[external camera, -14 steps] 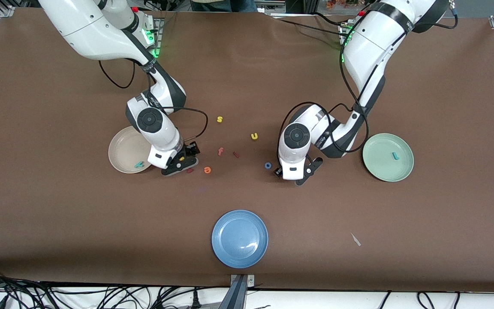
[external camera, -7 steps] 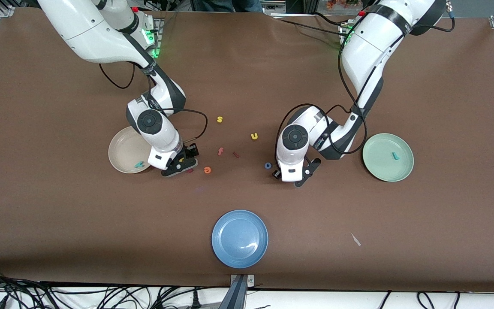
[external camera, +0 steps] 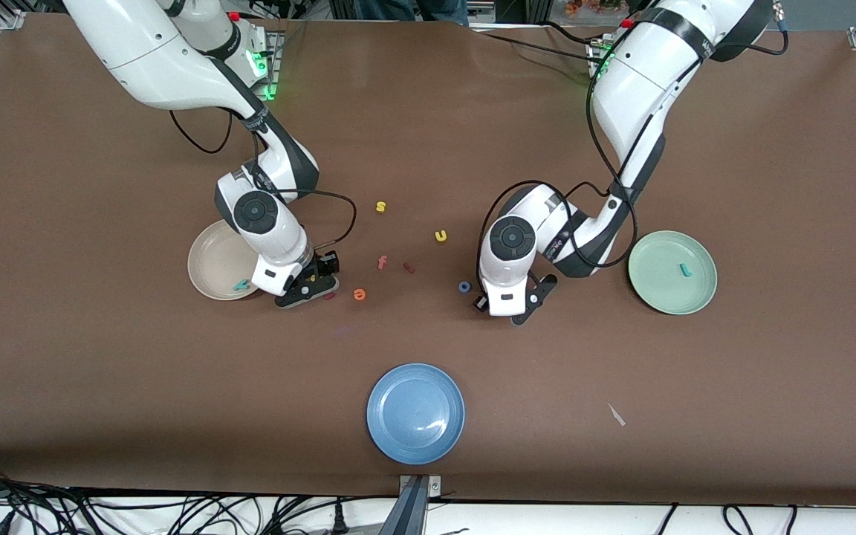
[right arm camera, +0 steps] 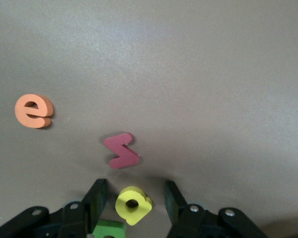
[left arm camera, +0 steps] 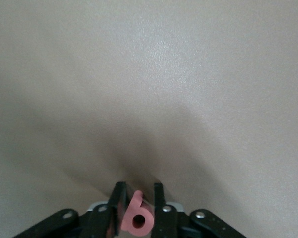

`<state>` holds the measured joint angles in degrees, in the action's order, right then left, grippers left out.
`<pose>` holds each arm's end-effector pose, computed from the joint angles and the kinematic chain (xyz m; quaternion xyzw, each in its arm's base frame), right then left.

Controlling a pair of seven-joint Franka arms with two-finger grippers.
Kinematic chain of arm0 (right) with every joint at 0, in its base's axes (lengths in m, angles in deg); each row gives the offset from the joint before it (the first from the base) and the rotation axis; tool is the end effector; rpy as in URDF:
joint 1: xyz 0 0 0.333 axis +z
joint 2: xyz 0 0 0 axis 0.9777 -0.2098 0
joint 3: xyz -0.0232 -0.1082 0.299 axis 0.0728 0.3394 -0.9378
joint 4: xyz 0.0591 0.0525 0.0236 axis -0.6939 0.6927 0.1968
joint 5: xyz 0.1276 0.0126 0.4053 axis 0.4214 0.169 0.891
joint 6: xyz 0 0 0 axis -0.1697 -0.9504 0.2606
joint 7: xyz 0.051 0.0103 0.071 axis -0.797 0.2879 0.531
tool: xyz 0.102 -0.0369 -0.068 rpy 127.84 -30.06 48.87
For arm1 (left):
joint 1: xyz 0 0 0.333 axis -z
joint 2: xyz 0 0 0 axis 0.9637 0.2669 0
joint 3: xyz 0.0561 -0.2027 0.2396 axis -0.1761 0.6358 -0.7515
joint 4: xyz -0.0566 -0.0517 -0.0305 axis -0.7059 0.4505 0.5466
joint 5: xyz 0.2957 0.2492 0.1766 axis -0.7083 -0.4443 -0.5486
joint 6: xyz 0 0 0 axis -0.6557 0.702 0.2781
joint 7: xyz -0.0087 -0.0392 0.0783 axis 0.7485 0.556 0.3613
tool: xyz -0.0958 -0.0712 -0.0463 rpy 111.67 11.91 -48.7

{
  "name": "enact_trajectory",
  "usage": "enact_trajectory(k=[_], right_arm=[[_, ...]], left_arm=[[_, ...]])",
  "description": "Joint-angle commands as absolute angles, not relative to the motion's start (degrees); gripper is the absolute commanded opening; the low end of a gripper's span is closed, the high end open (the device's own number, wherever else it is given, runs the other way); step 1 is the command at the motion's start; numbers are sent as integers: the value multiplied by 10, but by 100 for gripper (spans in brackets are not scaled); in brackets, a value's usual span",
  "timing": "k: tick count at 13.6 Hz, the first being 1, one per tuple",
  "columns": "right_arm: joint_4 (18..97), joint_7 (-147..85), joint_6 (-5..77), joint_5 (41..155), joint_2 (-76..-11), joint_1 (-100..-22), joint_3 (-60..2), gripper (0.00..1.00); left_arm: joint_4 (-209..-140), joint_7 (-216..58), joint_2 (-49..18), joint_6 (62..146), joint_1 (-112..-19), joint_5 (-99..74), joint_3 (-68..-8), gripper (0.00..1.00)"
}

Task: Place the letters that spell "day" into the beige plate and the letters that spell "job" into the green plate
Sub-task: 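Place the b on the green plate while the right gripper places the a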

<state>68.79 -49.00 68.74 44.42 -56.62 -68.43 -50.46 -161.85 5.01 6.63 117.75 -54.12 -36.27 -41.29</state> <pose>0.5852 0.2800 0.1267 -0.9801 -0.1963 -0.0275 0.0124 0.6163 -0.3928 0.1327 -0.9064 -0.4219 0.0070 0.0171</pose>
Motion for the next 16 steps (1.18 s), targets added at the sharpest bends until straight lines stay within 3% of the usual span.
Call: enact_trajectory(k=[1,3,6,9,13,16], right_arm=[[689,-497,691,428,-577,-687,-499,50],[690,-500,692,428,-577,-688,-499,48],[695,-499,699,428,-576,-688,-498,37],[695,-493,699,428,-572,-690,-494,27],[694,-479,693,429,-560,-691,-490,27],[691,-474,658,433,-543,-692,-491,28]], left_arm=[[-1606,47,76,1171,-540,-385,-417,19],[-1606,38,76,1171,-540,-385,-417,11],[-1606,14,72,1167,-546,-386,-419,0],[-1606,-11,70,1164,-548,-386,-419,0],[-1605,-18,58,1152,-556,-386,-418,0],[-1603,-86,18,1083,-575,-373,-412,0]])
